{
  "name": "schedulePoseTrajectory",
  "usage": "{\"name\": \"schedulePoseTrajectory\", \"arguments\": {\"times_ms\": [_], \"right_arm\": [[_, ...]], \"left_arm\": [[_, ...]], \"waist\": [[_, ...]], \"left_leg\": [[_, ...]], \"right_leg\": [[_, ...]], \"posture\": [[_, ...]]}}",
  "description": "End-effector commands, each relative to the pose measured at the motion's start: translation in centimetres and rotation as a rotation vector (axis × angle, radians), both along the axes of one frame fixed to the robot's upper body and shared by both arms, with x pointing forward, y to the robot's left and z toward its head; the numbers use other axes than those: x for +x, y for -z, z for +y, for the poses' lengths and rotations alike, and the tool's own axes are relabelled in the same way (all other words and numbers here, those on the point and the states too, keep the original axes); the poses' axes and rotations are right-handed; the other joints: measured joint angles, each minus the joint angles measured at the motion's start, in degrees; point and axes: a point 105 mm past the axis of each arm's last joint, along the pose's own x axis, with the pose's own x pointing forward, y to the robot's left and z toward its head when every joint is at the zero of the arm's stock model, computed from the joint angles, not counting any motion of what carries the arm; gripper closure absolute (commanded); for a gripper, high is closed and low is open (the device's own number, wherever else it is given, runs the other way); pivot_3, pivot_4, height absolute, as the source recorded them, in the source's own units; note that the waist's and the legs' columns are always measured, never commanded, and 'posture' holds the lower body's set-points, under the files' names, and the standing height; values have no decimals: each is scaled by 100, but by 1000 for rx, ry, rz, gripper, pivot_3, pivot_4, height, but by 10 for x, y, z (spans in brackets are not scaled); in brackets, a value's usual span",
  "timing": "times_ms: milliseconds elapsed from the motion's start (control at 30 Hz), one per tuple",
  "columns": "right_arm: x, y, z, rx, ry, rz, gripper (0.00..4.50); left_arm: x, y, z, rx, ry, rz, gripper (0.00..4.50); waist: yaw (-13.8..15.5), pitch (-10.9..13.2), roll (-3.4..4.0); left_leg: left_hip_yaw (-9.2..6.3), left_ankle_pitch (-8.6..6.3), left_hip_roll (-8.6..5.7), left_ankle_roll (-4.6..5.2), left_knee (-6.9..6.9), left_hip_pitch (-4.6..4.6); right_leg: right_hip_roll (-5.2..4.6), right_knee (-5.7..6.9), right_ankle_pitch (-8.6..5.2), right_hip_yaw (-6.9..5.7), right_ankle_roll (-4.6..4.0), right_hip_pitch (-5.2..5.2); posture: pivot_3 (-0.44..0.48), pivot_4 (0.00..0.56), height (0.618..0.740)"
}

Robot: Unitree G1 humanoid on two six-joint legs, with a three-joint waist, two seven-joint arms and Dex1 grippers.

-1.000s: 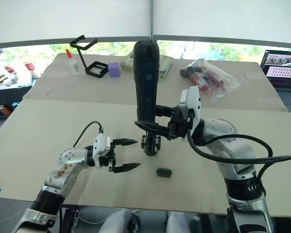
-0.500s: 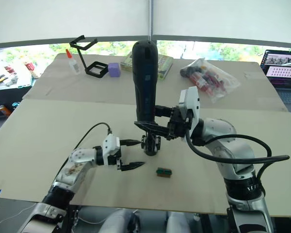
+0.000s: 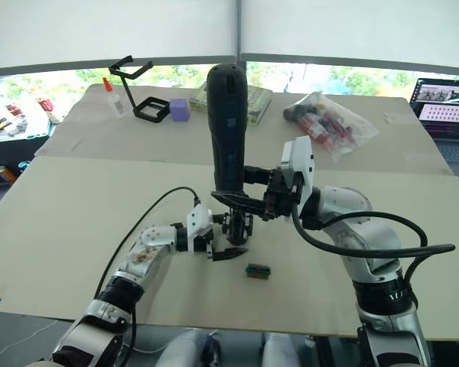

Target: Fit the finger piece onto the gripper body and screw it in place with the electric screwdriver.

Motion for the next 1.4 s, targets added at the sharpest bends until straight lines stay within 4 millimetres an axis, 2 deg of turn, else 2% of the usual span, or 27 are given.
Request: {"name": "schedulePoseTrajectory", "arguments": {"times_ms": [33, 167, 267, 333, 367, 767, 1067, 1267, 1400], "right_arm": [[-9, -14, 0, 20, -15, -77, 2573], [-9, -14, 0, 18, -10, -76, 2573], [-9, -13, 0, 18, -7, -74, 2573], [-9, -13, -1, 17, -4, -72, 2573], [-9, -13, -1, 16, -3, -72, 2573], [-6, -4, 0, -14, 17, -51, 2573], [-2, 11, 4, -92, 49, 3, 2573], [7, 31, 2, -177, 114, 112, 2573], [10, 36, 5, -190, 130, 144, 2573]], "left_arm": [[1, -9, -2, -17, 18, -28, 0], [1, -9, -3, -24, 23, -18, 0], [0, -8, -4, -20, 32, -13, 782], [-1, -4, -3, 12, 39, -14, 1717], [-1, -2, -3, 23, 44, -12, 2009], [-3, 2, -4, 27, 38, 1, 1994], [-2, 3, -3, 14, 13, 16, 1994], [-3, 6, -1, 10, 5, 23, 1994], [-5, 7, 0, 9, 3, 27, 1994]], "waist": [[7, 0, 0], [6, 0, 0], [6, 0, 0], [7, 0, 0], [7, -1, -1], [9, -1, -1], [12, -7, -10], [8, -26, -28], [5, -34, -34]], "left_leg": [[-1, 0, 0, 0, 0, 0], [-1, -1, -1, 2, 0, -1], [-1, -1, 0, 2, 0, -1], [-1, -1, 0, 2, 0, -1], [-1, -1, 0, 2, 0, 1], [-2, -1, 0, 2, 0, 1], [-4, -1, 1, 2, 0, 8], [-5, -2, 2, 3, 0, 15], [-5, -3, 4, 5, 0, 29]], "right_leg": [[0, 0, 0, 0, 0, 0], [0, -2, 0, 0, 0, 0], [0, -1, 0, 0, 0, 0], [0, -1, 0, 0, 0, 0], [-1, 0, 0, 0, 0, 0], [-1, 0, 0, 0, 0, 2], [-3, 1, 0, 0, 0, 9], [-8, 0, 0, 1, -1, 12], [-10, -3, -2, 1, -3, 20]], "posture": [[0, 150, 740], [0, 150, 740], [0, 150, 740], [0, 150, 740], [0, 150, 740], [0, 150, 740], [0, 150, 740], [0, 150, 740], [0, 150, 740]]}}
